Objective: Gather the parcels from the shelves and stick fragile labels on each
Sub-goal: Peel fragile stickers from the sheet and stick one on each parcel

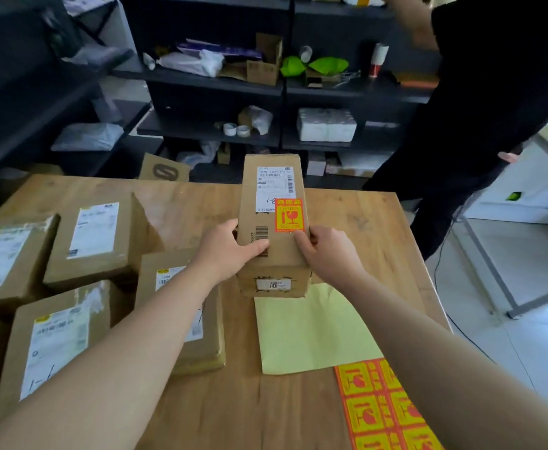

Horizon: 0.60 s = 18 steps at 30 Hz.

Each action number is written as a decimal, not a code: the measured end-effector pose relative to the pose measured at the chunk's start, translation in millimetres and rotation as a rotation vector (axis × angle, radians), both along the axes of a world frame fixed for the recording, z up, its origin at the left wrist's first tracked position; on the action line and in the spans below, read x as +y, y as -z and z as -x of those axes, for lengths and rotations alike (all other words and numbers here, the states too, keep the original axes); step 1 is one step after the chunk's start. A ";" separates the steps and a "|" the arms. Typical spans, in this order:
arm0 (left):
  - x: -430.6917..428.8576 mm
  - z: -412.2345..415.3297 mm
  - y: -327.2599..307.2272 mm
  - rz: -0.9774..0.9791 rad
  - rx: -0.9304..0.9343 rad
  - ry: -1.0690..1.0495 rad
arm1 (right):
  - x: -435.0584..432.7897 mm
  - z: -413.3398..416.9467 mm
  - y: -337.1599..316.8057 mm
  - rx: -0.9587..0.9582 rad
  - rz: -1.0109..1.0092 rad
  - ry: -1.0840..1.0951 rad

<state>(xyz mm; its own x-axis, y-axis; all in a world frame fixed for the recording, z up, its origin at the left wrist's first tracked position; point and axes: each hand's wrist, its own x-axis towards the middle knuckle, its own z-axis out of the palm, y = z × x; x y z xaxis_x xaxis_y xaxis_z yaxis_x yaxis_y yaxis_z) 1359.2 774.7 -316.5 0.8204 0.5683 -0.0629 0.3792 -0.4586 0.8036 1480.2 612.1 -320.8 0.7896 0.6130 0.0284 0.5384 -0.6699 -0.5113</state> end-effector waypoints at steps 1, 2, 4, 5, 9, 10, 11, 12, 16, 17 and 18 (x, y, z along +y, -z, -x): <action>5.4 -9.6 7.5 0.001 0.013 -0.002 | 6.4 -9.4 7.6 0.014 0.009 -0.004; 9.9 -17.1 13.8 -0.001 0.025 -0.002 | 11.3 -16.7 14.4 0.025 0.013 -0.008; 16.8 -28.7 24.4 -0.011 0.051 -0.003 | 19.1 -27.7 27.2 0.048 0.013 -0.013; 19.5 -33.3 29.6 -0.024 0.064 -0.004 | 22.4 -32.4 33.7 0.059 0.010 -0.014; 23.6 -42.8 48.6 -0.048 0.096 -0.008 | 30.5 -41.4 55.0 0.060 0.023 -0.027; 23.6 -43.4 51.7 -0.053 0.096 -0.013 | 31.3 -42.0 58.0 0.047 0.024 -0.029; 23.6 -43.6 53.6 -0.061 0.093 -0.019 | 31.9 -42.5 60.1 0.037 0.022 -0.028; 23.4 -43.3 54.7 -0.071 0.092 -0.023 | 31.9 -42.5 61.5 0.029 0.022 -0.025; 20.4 -41.4 52.0 -0.140 0.140 -0.003 | 31.0 -38.5 60.9 -0.031 0.070 0.000; 19.3 -41.4 49.4 -0.173 0.167 0.003 | 30.8 -36.9 58.1 -0.058 0.088 0.004; 18.2 -40.8 45.9 -0.213 0.196 0.004 | 30.8 -34.8 54.2 -0.091 0.099 0.003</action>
<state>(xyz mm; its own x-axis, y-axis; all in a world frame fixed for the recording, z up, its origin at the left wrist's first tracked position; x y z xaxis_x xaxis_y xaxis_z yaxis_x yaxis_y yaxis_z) 1400.0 792.9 -362.5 0.8069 0.5821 -0.1001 0.5156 -0.6114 0.6003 1515.0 642.8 -375.1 0.7882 0.6142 0.0395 0.5778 -0.7163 -0.3912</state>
